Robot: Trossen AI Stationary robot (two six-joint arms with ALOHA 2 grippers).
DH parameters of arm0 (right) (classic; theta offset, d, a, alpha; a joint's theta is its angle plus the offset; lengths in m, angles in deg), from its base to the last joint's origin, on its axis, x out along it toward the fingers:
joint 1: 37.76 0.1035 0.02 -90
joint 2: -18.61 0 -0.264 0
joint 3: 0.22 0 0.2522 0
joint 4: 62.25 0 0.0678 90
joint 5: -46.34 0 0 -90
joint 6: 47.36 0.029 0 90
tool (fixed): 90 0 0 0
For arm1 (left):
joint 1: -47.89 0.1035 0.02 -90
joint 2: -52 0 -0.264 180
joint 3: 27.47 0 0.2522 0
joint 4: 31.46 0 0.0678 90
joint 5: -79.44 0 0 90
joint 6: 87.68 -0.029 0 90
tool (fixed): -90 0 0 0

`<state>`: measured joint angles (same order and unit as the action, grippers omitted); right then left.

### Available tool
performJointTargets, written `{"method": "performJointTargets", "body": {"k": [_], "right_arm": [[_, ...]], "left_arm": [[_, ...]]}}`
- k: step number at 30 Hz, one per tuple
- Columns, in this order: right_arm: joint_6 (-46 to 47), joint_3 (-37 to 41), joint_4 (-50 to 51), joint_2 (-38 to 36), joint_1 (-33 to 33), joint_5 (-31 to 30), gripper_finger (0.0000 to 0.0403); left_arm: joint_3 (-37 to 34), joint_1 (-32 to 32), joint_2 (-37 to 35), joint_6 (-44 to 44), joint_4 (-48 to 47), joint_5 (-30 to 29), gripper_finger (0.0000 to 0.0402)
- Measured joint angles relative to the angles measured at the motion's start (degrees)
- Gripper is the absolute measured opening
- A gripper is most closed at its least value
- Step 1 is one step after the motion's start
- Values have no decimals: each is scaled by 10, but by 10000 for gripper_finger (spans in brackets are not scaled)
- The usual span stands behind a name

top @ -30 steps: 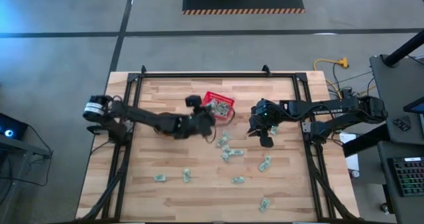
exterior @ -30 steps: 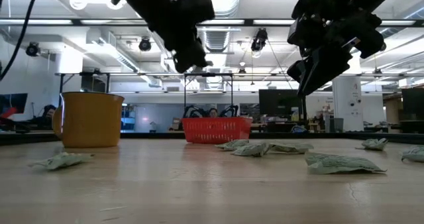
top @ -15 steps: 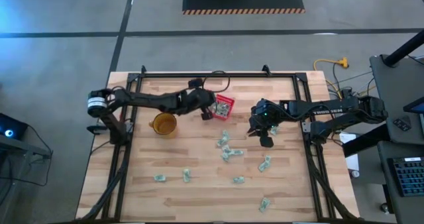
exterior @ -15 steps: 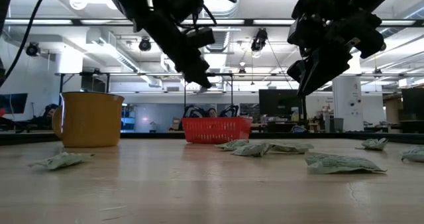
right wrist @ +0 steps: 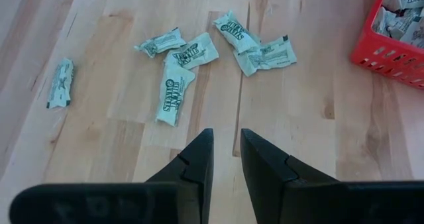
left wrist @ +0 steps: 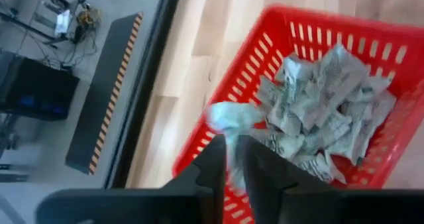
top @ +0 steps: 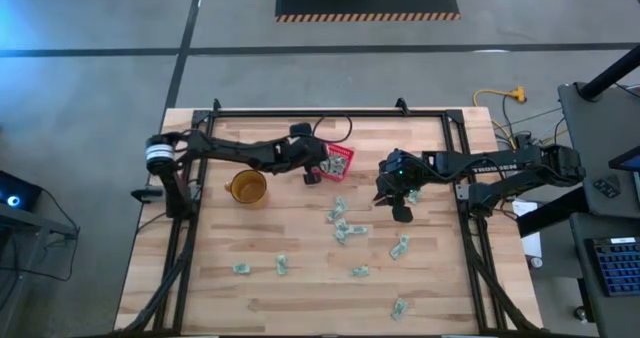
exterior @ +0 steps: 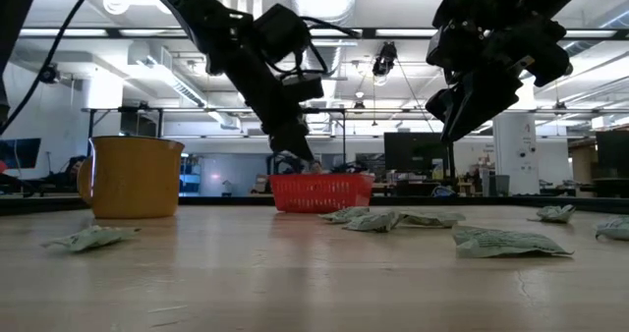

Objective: Pick and place Stevia / Truvia into bins
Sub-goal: Put the stevia packet into the red basket

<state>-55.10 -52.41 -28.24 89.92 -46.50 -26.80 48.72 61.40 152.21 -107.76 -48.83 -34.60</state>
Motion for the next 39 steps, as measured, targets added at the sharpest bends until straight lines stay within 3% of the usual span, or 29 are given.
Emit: {"method": "performJointTargets", "body": {"k": [10, 15, 20, 24, 30, 35, 39], "right_arm": [[-2, 10, -27, 0, 0, 0, 68], [-3, 42, -105, 2, 3, 2, 68], [-4, 72, -151, 9, 20, 70, 68], [8, 92, -217, 29, 49, 80, 68], [-5, 104, -323, 84, 110, 9, 68], [-17, 71, -330, 136, 146, -65, 68], [-13, 50, -327, 178, 164, -79, 68]], "left_arm": [[3, -5, -2, 13, 1, -3, 121], [4, -31, -34, 53, -14, -2, 126], [0, -79, -66, 68, -58, 0, 126], [-1, -123, -76, 78, -95, 1, 126], [-2, -187, -93, 79, -139, 3, 126], [-4, -235, -122, 131, -195, 2, 126], [-5, -266, -143, 178, -228, 2, 126]]}}
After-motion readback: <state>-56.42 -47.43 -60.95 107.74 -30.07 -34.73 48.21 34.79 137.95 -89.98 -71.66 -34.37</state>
